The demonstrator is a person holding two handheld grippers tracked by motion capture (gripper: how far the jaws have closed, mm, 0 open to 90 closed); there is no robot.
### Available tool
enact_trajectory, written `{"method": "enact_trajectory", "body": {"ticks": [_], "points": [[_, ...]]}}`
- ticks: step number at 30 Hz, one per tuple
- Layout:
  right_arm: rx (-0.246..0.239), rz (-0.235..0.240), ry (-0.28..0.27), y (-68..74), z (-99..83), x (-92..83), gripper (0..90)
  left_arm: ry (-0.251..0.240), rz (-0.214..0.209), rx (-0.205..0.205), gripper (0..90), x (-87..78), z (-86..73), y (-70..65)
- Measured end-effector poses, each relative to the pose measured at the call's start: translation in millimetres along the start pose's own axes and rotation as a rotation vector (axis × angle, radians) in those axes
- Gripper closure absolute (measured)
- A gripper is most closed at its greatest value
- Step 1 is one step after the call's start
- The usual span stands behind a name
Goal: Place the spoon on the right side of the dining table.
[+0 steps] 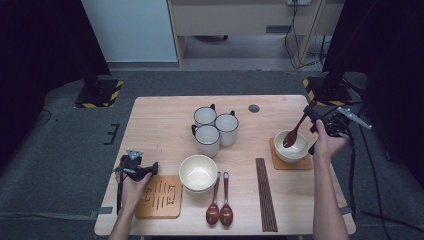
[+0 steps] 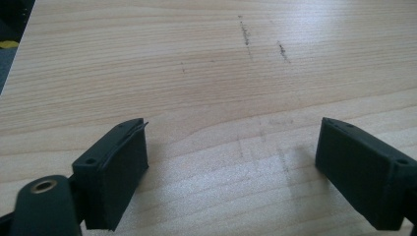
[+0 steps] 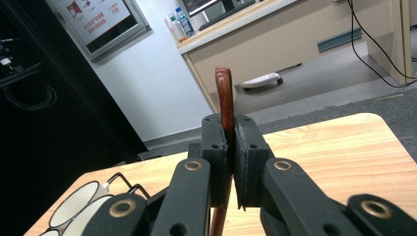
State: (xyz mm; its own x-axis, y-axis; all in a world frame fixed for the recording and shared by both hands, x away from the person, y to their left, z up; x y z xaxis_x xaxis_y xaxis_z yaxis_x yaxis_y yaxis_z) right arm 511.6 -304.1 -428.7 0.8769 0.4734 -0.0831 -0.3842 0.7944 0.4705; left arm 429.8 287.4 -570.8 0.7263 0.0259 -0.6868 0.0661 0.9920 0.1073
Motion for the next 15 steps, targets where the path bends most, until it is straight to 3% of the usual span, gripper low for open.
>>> {"method": "enact_trajectory", "body": {"ticks": [15], "points": [[-0.013,-0.04,0.055,-7.1,-18.3,6.1,84.7,0.015,0.01,-0.006,4.9,1.4,-0.3,0.7]]}}
Point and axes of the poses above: each handheld gripper's, and its own axes: x roughly forward along the jaws, z roughly out of its top, y roughly to its left, the point moved 5 cm from there along x, roughly forward along the jaws, and after that the axes turned 8 degrees about z, right-handed, at the moved point
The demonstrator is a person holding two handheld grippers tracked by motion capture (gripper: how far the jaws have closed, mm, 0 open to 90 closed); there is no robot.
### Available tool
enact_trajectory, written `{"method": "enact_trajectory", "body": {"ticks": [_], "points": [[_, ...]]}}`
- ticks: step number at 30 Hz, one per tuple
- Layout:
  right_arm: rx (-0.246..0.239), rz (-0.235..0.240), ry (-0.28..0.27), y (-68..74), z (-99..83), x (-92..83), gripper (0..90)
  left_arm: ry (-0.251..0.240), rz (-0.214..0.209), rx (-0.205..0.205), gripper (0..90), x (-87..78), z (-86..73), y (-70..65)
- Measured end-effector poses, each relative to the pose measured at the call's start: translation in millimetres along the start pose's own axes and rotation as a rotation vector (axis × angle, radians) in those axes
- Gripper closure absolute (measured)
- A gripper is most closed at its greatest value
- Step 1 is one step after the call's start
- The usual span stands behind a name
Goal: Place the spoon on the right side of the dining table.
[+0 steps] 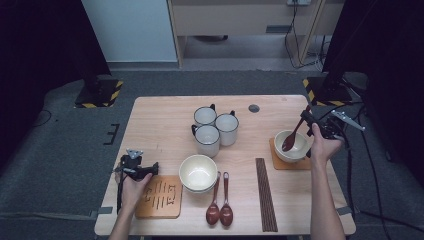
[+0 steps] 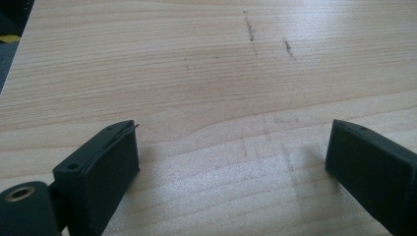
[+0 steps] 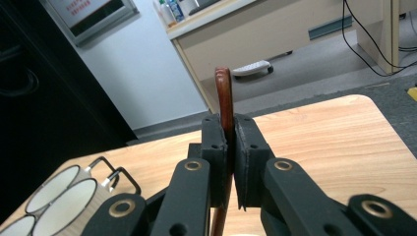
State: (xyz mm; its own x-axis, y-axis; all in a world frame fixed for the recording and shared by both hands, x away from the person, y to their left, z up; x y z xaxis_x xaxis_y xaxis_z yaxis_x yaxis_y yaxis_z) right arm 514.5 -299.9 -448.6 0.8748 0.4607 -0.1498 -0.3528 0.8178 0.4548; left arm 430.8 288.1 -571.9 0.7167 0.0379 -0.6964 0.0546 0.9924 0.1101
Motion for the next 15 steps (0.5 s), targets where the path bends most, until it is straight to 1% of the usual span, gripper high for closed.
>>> {"method": "enact_trajectory", "body": {"ticks": [10,15], "points": [[-0.006,-0.011,0.04,-1.8,-10.9,1.0,84.6,0.013,0.007,-0.013,1.2,0.1,-0.9,0.4],[-0.02,-0.01,0.064,-0.8,-16.0,-0.9,82.8,0.017,0.006,-0.015,0.1,0.4,-1.0,0.2]]}}
Point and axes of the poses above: each handheld gripper's, and its own axes: x roughly forward along the jaws, z roughly out of its top, y roughly to its left, the point moved 5 cm from there along x, roughly forward along the jaws, and after that the axes turned 8 degrees about z, right-handed, at the moved point
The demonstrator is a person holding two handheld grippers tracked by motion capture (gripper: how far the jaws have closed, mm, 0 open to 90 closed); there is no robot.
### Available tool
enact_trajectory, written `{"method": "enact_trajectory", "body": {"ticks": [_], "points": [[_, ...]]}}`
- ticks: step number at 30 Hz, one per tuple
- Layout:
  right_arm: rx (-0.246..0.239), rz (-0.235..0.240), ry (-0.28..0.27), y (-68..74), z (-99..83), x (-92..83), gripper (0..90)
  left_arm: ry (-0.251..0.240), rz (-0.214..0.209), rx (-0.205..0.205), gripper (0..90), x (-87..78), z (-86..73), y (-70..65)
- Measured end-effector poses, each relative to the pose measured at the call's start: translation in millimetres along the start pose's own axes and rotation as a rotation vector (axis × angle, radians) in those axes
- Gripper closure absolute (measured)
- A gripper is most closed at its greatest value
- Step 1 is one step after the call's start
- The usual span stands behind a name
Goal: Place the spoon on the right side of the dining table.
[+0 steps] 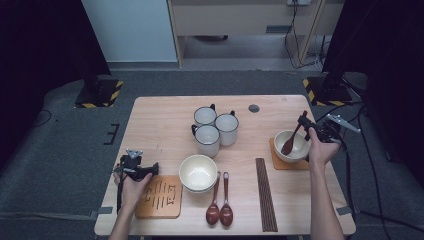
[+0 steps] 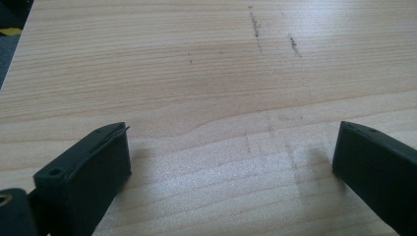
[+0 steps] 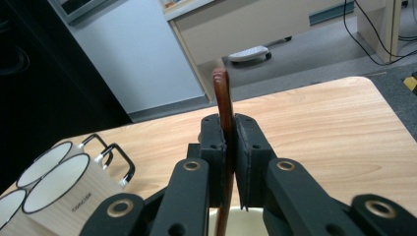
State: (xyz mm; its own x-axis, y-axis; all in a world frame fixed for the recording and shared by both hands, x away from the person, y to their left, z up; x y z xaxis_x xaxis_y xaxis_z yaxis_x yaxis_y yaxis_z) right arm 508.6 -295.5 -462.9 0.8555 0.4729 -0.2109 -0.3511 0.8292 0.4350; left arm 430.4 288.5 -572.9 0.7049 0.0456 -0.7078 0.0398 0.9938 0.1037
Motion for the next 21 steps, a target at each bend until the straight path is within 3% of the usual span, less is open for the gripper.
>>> {"method": "enact_trajectory", "body": {"ticks": [6,14,21], "points": [[-0.013,0.0,0.018,-1.2,-4.0,-3.6,78.0,0.002,-0.001,0.001,0.0,0.2,0.0,-0.1],[-0.06,-0.028,0.033,-4.7,-11.3,-8.8,58.8,0.003,-0.001,0.003,0.0,0.0,-0.1,0.1],[-0.097,-0.066,0.09,-13.7,-17.0,-12.7,47.2,0.002,-0.001,0.001,0.0,0.2,0.0,-0.1]]}}
Point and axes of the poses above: each handheld gripper's, and its own axes: x roughly forward along the jaws, z roughly out of its top, y roughly to its left, the point moved 5 cm from there along x, roughly forward along the jaws, and after that the axes turned 8 degrees about z, right-handed, at the moved point
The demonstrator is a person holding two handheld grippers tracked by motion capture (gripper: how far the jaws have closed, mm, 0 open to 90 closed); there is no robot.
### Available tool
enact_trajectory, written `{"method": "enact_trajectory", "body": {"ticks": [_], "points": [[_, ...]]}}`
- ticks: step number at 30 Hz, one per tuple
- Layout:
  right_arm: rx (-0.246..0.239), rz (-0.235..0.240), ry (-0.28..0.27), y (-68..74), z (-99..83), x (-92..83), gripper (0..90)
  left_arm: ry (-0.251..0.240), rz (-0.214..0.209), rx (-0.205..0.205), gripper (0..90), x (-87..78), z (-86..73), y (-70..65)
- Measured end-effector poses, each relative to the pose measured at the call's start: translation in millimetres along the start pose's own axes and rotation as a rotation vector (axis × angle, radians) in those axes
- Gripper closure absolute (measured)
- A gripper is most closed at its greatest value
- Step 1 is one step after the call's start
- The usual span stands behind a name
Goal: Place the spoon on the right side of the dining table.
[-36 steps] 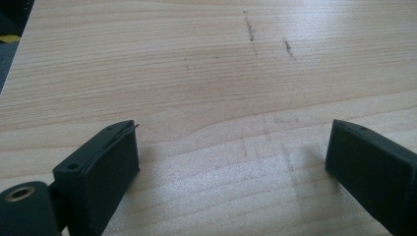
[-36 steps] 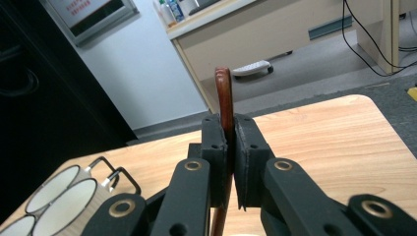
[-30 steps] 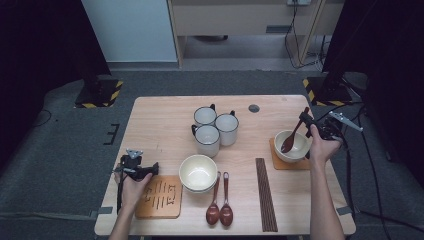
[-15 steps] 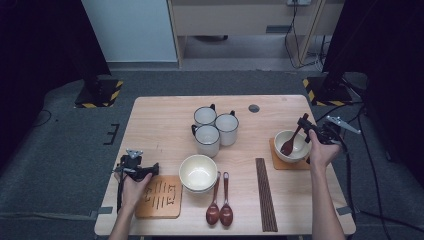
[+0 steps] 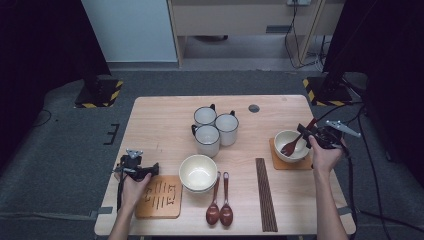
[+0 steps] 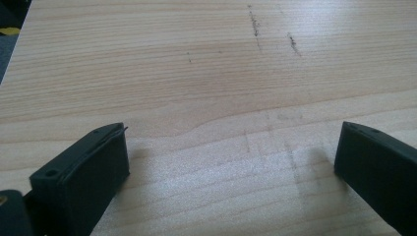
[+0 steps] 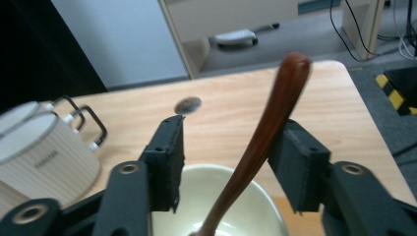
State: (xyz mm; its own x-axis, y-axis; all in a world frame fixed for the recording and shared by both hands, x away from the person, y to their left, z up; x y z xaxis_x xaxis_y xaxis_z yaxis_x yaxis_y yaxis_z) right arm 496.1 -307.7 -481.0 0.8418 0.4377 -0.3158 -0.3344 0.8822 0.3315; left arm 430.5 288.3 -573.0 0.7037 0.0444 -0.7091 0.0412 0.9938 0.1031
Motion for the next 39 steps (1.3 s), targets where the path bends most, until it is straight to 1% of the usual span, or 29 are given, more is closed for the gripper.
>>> {"method": "enact_trajectory", "body": {"ticks": [4,6,9,12,22,24,33,39], "points": [[0.005,-0.02,0.015,-7.4,-5.5,-2.2,44.4,0.002,0.0,0.002,0.0,-0.1,-0.1,0.2],[0.011,-0.029,0.033,-11.3,-8.6,-2.9,42.2,0.0,0.0,0.0,0.0,0.0,0.0,0.0],[0.02,-0.038,0.042,-13.9,-11.6,-3.6,40.4,0.0,0.0,0.0,0.0,0.0,0.0,0.0],[0.017,-0.046,0.051,-15.1,-14.1,-4.2,38.7,0.0,0.0,0.0,0.0,0.0,0.0,0.0],[0.029,-0.071,0.077,-22.3,-21.5,-6.7,37.4,0.0,0.002,-0.002,0.0,-0.1,-0.1,0.0],[0.025,-0.077,0.087,-24.1,-23.5,-7.4,37.2,0.001,0.002,-0.002,0.0,-0.2,-0.1,0.0],[0.04,-0.077,0.098,-26.5,-29.3,-7.1,35.9,-0.001,0.009,-0.014,0.1,-1.0,-0.8,2.1],[0.047,-0.075,0.099,-26.8,-31.7,-8.2,35.5,-0.007,0.009,-0.016,2.9,-1.9,-1.5,6.0]]}}
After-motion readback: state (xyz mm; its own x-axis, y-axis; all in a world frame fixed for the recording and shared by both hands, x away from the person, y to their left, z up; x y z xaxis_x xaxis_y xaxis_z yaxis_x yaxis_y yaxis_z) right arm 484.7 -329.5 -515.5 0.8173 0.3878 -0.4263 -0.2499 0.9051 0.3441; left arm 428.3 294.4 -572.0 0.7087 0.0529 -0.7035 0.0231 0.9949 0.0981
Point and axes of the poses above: each handheld gripper's, and its own axes: x roughly forward along the jaws, z roughly out of its top, y roughly to its left, the point moved 5 cm from there along x, roughly forward along the jaws, and after that the axes turned 8 degrees about z, right-handed, at the moved point
